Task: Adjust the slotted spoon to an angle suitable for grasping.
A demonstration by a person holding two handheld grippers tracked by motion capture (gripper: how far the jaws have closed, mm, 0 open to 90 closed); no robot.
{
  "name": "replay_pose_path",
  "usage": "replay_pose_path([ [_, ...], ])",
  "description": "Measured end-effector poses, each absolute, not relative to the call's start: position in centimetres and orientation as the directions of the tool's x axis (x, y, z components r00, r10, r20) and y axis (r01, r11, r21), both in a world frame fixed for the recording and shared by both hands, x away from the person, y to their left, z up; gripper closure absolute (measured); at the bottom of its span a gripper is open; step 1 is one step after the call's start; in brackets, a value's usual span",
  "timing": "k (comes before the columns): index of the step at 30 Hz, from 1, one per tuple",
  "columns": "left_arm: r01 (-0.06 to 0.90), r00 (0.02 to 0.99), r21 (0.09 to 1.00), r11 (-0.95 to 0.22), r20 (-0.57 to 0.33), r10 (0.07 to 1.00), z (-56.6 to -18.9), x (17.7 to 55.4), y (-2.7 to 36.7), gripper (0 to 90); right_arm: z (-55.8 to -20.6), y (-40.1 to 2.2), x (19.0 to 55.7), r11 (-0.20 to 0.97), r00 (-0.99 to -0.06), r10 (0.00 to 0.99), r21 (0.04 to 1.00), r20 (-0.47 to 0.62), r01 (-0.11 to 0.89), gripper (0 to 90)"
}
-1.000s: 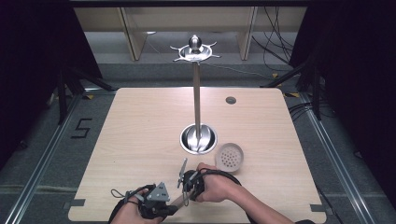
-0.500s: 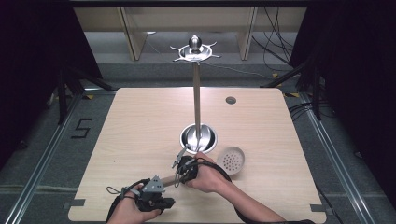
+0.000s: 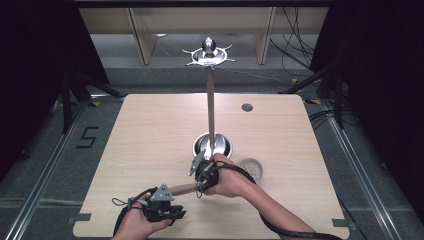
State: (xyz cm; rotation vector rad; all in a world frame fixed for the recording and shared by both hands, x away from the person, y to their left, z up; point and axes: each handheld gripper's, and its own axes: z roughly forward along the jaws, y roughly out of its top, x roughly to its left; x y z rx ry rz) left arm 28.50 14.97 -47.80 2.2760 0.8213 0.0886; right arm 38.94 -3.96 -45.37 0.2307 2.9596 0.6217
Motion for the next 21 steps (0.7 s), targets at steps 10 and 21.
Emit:
replay_pose_path([
  [10, 0.527, 0.791, 0.655, -0.542, -0.147, 0.594, -48.0, 28.6, 15.4, 70.7, -46.5, -1.5, 41.0, 0.976, -0.989, -0.093, 0.184, -0.116, -0.114, 54.8],
  [21, 0.532, 0.793, 0.650, -0.542, -0.160, 0.588, -48.0, 28.6, 15.3, 68.9, -47.6, -0.8, 41.3, 0.986, -0.994, -0.102, 0.127, -0.033, -0.105, 67.3],
])
